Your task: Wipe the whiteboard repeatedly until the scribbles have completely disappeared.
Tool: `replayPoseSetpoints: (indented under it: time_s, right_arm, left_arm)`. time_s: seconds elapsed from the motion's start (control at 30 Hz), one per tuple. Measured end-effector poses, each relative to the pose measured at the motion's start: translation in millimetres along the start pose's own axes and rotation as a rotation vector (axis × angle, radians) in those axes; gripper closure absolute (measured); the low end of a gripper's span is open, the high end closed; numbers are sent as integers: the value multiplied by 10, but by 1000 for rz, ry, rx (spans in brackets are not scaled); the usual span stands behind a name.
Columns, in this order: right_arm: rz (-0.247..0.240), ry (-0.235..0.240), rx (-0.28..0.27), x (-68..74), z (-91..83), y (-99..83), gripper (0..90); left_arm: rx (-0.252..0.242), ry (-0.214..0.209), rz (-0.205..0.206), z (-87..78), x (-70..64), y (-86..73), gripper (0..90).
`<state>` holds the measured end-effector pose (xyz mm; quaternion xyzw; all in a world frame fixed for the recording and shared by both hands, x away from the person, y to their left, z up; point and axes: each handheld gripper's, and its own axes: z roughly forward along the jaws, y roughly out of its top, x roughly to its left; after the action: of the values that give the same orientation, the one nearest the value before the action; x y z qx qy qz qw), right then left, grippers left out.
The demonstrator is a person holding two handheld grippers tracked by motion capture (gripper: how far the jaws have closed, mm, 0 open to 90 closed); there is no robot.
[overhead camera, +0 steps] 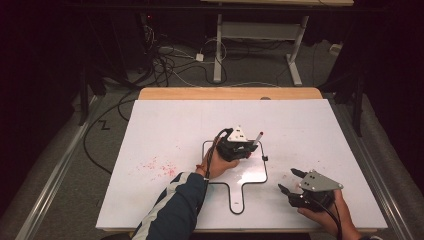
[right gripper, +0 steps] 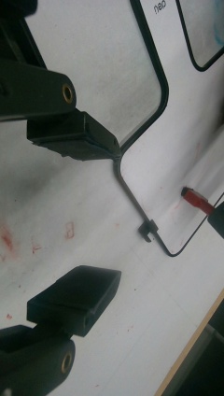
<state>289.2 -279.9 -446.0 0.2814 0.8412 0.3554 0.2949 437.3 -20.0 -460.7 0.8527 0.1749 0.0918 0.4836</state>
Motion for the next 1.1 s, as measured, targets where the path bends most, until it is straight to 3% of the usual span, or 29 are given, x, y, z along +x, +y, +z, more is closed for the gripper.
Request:
replayPoseSetpoints:
  time_s: [0.1, 0.4, 0.57, 0.7, 0.83, 0.97, 1.1]
  right_arm:
    - [1, 2, 8, -10, 5, -10, 363]
    - [-2, -6, 9, -6, -8, -4, 364]
    - [0, -13, 4, 7, -14, 12, 364]
    - [-6, -6, 11, 17, 13, 13, 364]
    - [-7, 1, 13, 27, 33, 23, 363]
    - [-8, 2, 14, 29, 45, 27, 364]
    - [4, 5, 13, -2, 46, 6, 365]
  left_arm:
    - [11, 16, 13, -20, 16, -4, 792]
    - [16, 53, -46, -294, 139, -197, 791]
    - [32, 74, -51, -439, 145, -332, 791]
    - [42, 80, -59, -450, 132, -404, 790]
    - [30, 68, -56, -349, 105, -316, 789]
    - [34, 48, -10, -226, -17, -160, 790]
    - [12, 25, -4, -163, -60, -47, 790]
